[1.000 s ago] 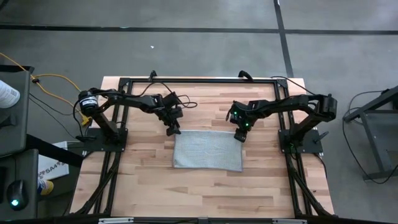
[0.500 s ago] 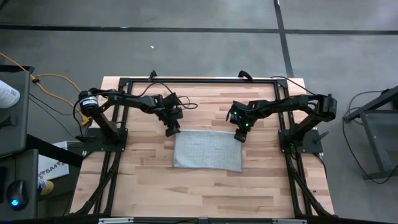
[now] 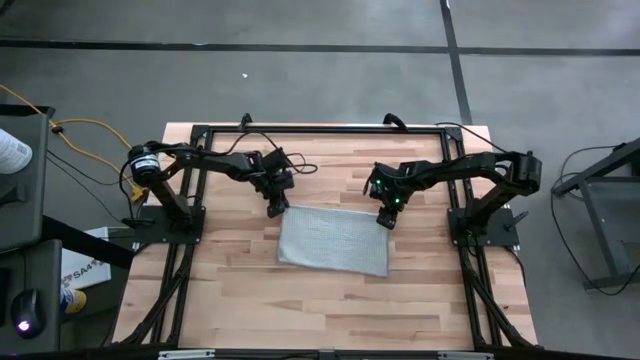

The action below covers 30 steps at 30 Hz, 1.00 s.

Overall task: Fold microfiber towels
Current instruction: Fold the gray towel on the table

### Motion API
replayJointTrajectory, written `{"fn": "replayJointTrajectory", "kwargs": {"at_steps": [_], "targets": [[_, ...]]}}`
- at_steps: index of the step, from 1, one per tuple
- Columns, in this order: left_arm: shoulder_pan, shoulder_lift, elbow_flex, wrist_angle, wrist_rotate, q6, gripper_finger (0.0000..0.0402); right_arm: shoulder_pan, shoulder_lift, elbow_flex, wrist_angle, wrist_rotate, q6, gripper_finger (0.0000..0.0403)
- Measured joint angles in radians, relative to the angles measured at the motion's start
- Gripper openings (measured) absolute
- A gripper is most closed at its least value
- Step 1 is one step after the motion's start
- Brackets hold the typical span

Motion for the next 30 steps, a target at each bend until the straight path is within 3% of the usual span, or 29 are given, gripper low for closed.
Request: {"fn": "replayJointTrajectory", "kwargs": {"at_steps": [10,30], "targets": [[-0.001,0.000,-0.002,-0.020,0.036,-0.052,0.0014,0.000,0.000,0.000,0.000,0.000,0.000,0.0093],[-0.003,-0.002,-0.002,-0.023,0.047,0.082,0.0176,0.000,0.000,0.000,0.000,-0.029,0.000,0.0093]]}}
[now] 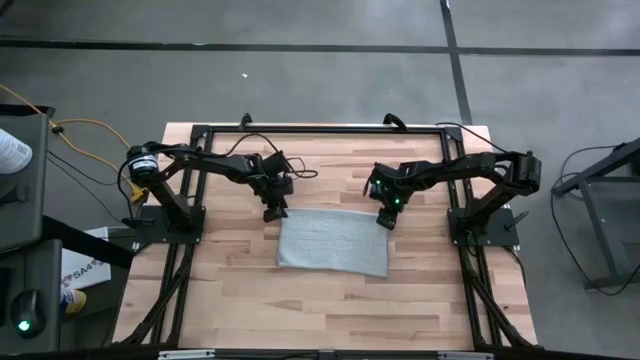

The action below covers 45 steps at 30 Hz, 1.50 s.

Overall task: Fold microfiber towels
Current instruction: Fold the gray towel on the table

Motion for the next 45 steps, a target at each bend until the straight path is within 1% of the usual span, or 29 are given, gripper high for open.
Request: {"fn": "replayJointTrajectory", "kwargs": {"at_steps": [5,10,13,17,28,30,32,36,41,42,45], "targets": [[-0.002,-0.001,0.001,0.002,-0.061,0.002,0.0182,0.010,0.000,0.000,0.000,-0.001,0.000,0.0093],[-0.001,-0.001,0.001,0.010,-0.086,0.015,0.0182,0.024,0.000,0.000,0.000,0.000,0.000,0.0093],[0.000,0.000,0.002,0.003,-0.082,0.012,0.0182,0.026,0.000,0.000,0.000,0.000,0.000,0.0093],[-0.006,0.001,0.002,-0.014,-0.048,0.007,0.0182,0.025,0.000,0.000,0.001,0.000,0.000,0.0093],[-0.011,0.005,0.002,-0.019,-0.040,0.002,0.0181,0.025,0.000,0.000,0.030,0.002,-0.001,0.0093],[-0.011,0.006,0.002,-0.019,-0.040,0.005,0.0171,0.025,0.000,0.001,0.031,0.008,-0.001,0.0093],[-0.011,0.006,0.002,-0.019,-0.043,0.005,0.0150,0.025,0.000,0.001,0.031,0.009,-0.001,0.0093],[-0.011,0.006,0.002,-0.020,-0.062,0.005,0.0091,0.025,0.000,0.001,0.031,0.009,-0.001,0.0093],[-0.010,0.006,0.001,-0.026,-0.060,-0.001,0.0015,0.025,0.000,0.001,0.031,0.009,-0.001,0.0093],[-0.010,0.006,0.001,-0.027,-0.060,-0.002,0.0009,0.025,0.000,0.001,0.031,0.008,-0.001,0.0093],[-0.011,0.006,0.001,-0.029,-0.055,-0.003,0.0011,0.025,0.000,0.001,0.031,0.009,-0.001,0.0093]]}}
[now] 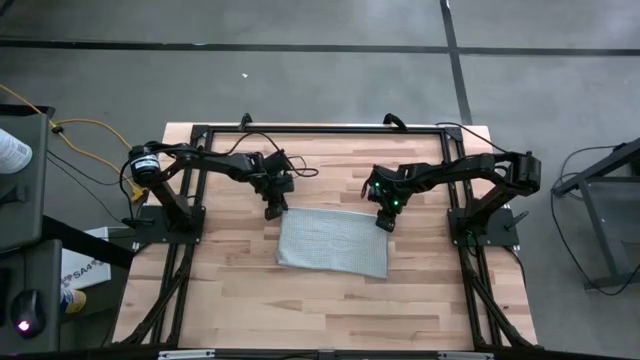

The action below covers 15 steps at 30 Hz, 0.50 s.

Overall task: Fold microfiber towels
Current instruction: Fold the gray towel on the table

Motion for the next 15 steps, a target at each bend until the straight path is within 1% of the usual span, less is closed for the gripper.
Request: {"fn": "replayJointTrajectory", "kwargs": {"at_steps": [4,7,10,13,15], "targets": [[0.000,0.000,0.000,0.000,0.003,0.000,0.0005,0.000,0.000,0.000,0.000,0.000,0.000,0.0092],[0.000,0.000,0.000,0.000,0.003,-0.001,0.0004,0.000,0.000,0.000,0.000,0.000,-0.002,0.0083],[0.000,0.000,-0.001,0.001,0.003,-0.016,0.0003,0.000,0.000,0.000,0.000,0.000,-0.008,0.0056],[0.000,0.000,-0.001,0.001,0.003,-0.026,0.0002,0.000,0.000,0.000,0.000,0.000,-0.022,0.0018],[0.000,0.000,-0.001,0.001,0.003,-0.027,0.0002,0.000,0.000,0.000,0.000,0.000,-0.025,0.0008]]}}
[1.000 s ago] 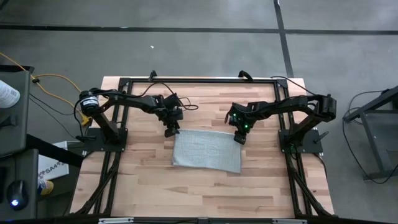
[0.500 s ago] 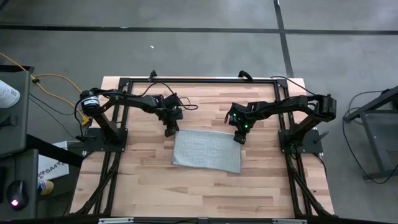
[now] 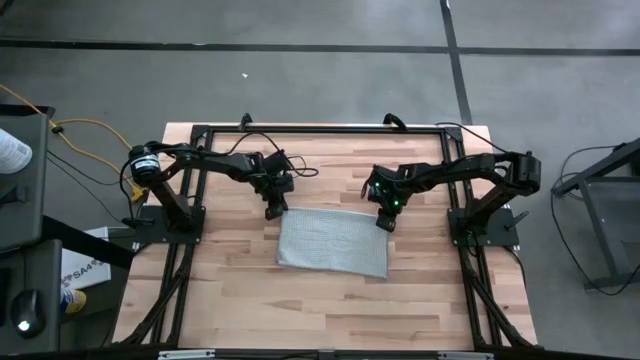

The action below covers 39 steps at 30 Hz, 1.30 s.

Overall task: Fold microfiber towels
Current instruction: Fold the gray towel on the table

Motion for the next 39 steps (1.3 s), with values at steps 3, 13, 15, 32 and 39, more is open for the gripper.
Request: {"fn": "replayJointTrajectory", "kwargs": {"at_steps": [3,13,15,32,39], "targets": [[0.000,0.000,0.000,0.000,0.000,0.000,0.0001,0.000,0.000,0.000,0.000,0.003,-0.001,0.0006],[-0.007,0.000,0.000,0.004,-0.001,-0.083,0.0001,0.009,0.000,0.000,0.000,0.049,-0.003,0.0005],[-0.022,-0.008,0.000,0.003,-0.016,-0.091,0.0000,0.018,0.000,0.000,0.000,0.055,-0.003,0.0004],[-0.265,-0.127,-0.003,-0.064,-0.286,-0.182,0.0000,0.110,-0.080,-0.001,0.009,0.202,0.005,0.0004],[-0.362,-0.147,-0.002,-0.063,-0.403,-0.246,0.0000,0.158,-0.106,-0.001,-0.020,0.257,0.040,0.0004]]}}
